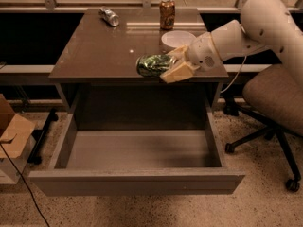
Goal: Place green can into top drawer
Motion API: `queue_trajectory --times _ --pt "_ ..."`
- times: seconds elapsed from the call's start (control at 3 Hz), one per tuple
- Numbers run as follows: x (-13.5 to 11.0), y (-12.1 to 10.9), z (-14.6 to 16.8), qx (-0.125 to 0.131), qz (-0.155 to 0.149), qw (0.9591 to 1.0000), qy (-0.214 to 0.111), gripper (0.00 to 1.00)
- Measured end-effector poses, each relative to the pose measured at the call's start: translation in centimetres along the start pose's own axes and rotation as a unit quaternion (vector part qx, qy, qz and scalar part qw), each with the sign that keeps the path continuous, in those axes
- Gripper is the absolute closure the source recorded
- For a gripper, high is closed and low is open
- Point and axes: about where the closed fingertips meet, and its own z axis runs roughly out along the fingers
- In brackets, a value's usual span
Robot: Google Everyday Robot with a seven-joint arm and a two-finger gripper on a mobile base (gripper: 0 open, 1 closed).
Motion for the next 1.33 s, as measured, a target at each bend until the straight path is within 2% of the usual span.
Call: queue_trajectory --times 0.67,1.0,1.33 --pt "6.5 4.4 -4.1 -0.006 0.061 0.9976 0.03 1.0" --pt "9.9 5.4 -3.1 -0.026 0.091 0.9952 0.024 1.0" --pt "10.0 5.3 -2.7 -0.028 0.091 0.9951 0.025 1.0"
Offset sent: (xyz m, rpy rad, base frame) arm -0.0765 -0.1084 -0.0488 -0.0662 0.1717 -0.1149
